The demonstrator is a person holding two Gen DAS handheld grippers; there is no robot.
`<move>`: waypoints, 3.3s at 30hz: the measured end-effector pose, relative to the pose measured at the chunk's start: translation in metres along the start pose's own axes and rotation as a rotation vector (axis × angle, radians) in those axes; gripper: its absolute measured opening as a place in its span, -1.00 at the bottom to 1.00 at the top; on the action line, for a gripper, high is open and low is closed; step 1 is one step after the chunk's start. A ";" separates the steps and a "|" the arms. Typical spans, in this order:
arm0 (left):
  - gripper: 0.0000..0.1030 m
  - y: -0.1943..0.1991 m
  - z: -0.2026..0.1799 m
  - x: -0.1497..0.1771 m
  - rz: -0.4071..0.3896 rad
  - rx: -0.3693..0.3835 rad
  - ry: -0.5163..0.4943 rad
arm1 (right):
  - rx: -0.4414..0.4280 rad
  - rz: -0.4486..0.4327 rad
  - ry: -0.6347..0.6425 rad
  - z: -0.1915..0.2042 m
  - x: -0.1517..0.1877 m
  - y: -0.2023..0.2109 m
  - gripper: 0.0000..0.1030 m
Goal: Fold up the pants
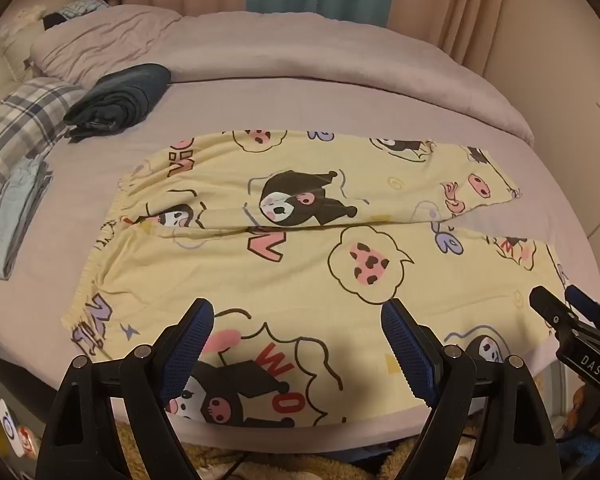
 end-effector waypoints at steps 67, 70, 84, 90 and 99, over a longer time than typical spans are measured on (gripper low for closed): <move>0.67 -0.018 0.051 -0.007 0.024 -0.011 0.132 | 0.031 0.024 -0.104 -0.040 0.015 -0.009 0.64; 0.67 -0.019 0.095 -0.010 0.014 -0.054 0.229 | 0.069 0.017 -0.144 -0.068 0.015 -0.006 0.64; 0.67 -0.027 0.254 0.056 0.096 -0.225 0.605 | 0.413 0.085 -0.465 -0.274 0.043 -0.008 0.67; 0.67 -0.049 0.238 0.072 0.142 -0.152 0.619 | 0.272 0.106 -0.586 -0.275 0.051 -0.041 0.69; -0.93 -0.053 0.225 0.064 0.076 -0.086 0.640 | 0.305 -0.002 -0.544 -0.270 0.038 -0.051 -0.36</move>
Point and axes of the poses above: each gripper's, at about its wrist camera, not at the fingertips, and y roughly against the way its jaws point, z to its left, x to its underside, the point moved 9 cm from there along -y, roughly the way its jaws point, and after that the axes turned 2 degrees about -z, right-handed, at the moved point
